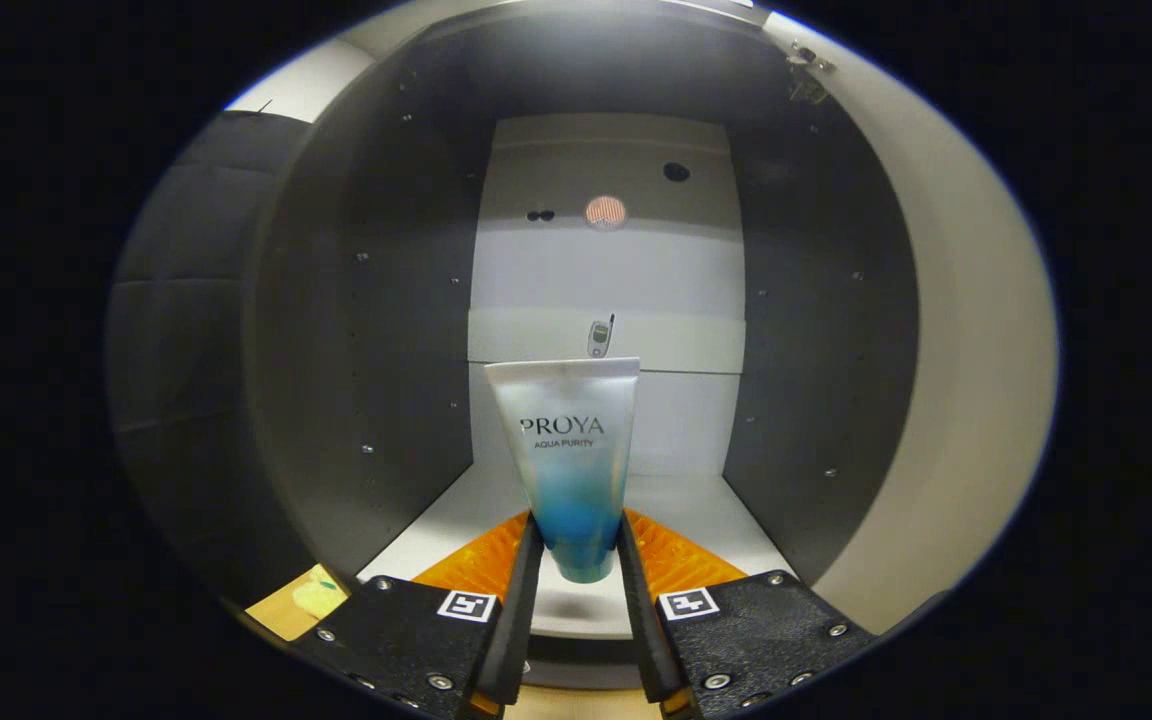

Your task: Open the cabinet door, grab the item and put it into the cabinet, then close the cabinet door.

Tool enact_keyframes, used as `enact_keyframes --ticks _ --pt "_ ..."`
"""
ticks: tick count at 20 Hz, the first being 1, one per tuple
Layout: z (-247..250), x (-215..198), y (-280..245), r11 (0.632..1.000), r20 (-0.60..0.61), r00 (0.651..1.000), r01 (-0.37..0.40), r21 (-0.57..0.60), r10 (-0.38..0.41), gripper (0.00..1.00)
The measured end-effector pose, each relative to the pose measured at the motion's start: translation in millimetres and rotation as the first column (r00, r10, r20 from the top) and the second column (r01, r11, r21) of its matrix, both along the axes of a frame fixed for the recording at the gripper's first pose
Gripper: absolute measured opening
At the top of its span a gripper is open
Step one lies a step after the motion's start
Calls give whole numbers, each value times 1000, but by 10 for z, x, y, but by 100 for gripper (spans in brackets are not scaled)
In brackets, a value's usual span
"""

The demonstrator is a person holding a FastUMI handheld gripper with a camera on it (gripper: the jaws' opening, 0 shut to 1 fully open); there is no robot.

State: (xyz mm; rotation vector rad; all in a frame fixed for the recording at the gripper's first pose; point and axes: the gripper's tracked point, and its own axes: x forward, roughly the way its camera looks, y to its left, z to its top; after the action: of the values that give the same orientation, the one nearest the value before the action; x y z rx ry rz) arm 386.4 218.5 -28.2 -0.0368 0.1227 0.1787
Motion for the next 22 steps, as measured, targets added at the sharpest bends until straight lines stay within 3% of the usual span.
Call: enact_keyframes --ticks 6,14,16,17,22 --pt "-397 260 142 999 -53 998 -45 22 46 45" --pt "-585 332 86 996 -94 995 -39 77 46 48" --pt "-551 324 101 994 -85 995 -37 103 45 52" --pt "-534 299 115 992 -85 995 -39 119 50 61" --pt "-411 27 178 992 -77 995 -61 110 69 82"
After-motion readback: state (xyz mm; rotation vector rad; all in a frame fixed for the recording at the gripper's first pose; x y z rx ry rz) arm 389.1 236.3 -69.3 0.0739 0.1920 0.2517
